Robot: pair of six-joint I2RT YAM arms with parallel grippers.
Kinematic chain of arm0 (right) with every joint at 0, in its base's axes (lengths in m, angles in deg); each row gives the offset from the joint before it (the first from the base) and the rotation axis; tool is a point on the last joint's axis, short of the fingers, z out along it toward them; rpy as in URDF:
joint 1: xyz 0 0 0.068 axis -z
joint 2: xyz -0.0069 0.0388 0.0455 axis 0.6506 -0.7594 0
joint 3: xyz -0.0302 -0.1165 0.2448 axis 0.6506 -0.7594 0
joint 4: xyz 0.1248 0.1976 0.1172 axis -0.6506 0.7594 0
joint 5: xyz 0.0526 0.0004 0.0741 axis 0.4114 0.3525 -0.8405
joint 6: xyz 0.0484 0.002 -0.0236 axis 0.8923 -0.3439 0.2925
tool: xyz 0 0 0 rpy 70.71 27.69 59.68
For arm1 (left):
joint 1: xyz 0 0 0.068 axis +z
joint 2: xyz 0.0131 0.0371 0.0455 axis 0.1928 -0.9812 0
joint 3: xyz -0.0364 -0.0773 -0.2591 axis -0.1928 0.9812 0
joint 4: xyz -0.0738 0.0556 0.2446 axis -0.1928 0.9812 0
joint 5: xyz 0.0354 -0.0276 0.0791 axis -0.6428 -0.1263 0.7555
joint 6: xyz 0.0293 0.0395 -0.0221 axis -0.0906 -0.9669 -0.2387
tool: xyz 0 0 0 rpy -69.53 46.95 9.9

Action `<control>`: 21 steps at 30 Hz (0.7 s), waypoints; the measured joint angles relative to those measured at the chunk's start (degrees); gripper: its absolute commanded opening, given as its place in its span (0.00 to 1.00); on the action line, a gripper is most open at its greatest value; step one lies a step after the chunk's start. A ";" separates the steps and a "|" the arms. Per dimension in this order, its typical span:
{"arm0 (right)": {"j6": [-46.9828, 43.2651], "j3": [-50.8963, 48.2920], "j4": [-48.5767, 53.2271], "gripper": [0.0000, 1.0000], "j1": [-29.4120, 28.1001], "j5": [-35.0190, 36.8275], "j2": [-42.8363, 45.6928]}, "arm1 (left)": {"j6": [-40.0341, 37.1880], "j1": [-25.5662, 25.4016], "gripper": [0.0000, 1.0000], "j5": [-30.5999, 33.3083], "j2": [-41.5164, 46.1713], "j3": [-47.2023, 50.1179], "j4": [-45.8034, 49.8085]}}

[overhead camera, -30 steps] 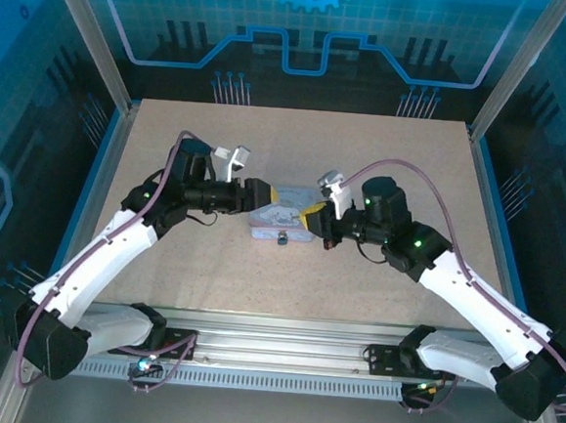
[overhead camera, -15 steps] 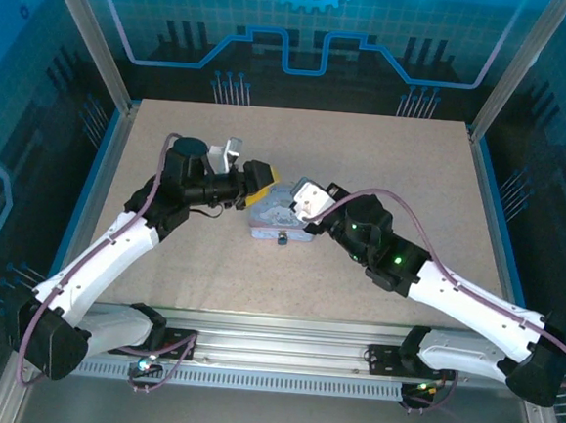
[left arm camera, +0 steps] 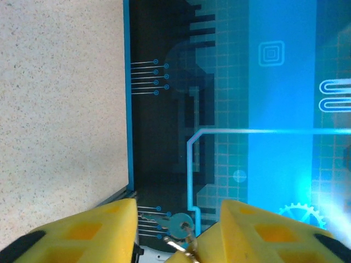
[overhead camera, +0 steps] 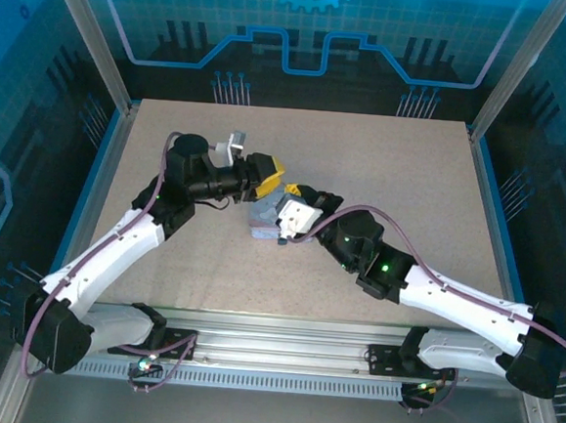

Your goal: Unlock a padlock with a key

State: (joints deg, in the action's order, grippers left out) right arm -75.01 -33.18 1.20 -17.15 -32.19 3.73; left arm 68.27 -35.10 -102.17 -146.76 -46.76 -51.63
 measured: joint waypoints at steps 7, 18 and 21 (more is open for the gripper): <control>-0.55 -0.90 -0.61 0.00 -0.02 0.02 0.00 | 1.55 -0.17 0.40 -0.66 -0.42 0.09 -1.97; -0.61 -0.98 -2.95 0.00 -0.02 0.44 -0.04 | 1.51 -0.26 0.42 -0.79 -1.31 0.20 -2.23; -0.61 -0.98 -3.02 0.00 -0.09 0.44 -0.42 | 1.53 -0.59 0.33 -0.81 -1.51 0.20 -2.38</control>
State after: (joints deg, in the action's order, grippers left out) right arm -75.62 -34.16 -1.82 -17.24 -31.76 3.31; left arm 69.80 -35.69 -102.98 -148.27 -46.57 -54.01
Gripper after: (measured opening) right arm 0.058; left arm 0.379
